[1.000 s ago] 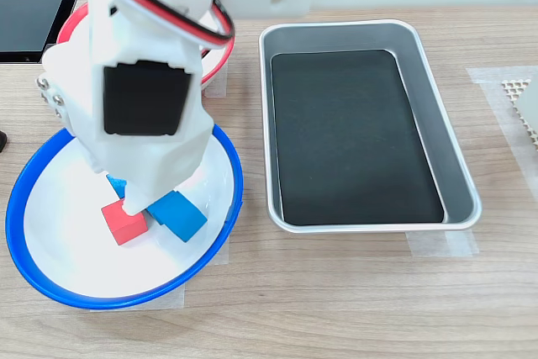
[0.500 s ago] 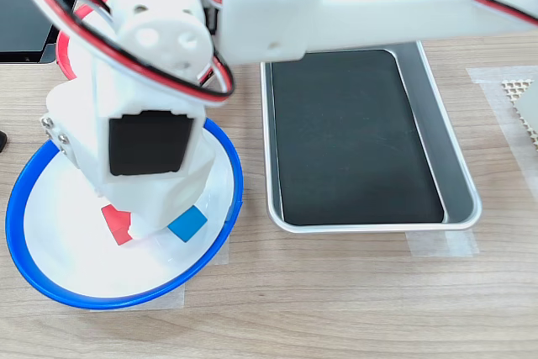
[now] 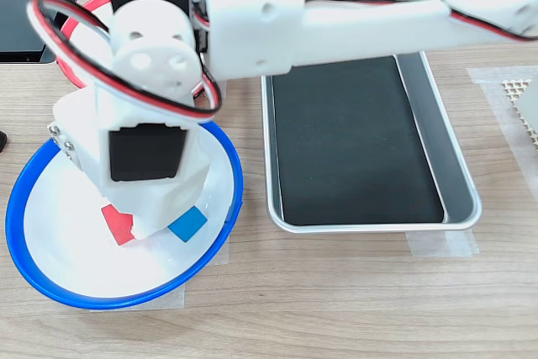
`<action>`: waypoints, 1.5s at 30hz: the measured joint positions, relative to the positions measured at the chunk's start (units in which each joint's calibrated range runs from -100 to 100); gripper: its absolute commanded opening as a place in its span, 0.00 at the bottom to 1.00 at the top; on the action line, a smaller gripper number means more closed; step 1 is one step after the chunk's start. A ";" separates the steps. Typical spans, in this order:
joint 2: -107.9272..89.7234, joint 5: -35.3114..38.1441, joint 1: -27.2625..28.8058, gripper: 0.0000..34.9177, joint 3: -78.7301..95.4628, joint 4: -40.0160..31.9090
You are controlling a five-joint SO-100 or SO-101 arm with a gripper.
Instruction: Relocate any misplaced blocks to their matching dishes.
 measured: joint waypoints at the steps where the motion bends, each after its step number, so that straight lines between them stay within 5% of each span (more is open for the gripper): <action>1: 0.26 0.00 -0.09 0.43 0.00 0.00; 21: 2.39 0.00 0.53 0.40 -0.18 -2.28; 35: 2.98 0.34 0.62 0.02 -0.54 -2.77; 45: 2.98 1.42 0.62 0.01 -0.64 -3.18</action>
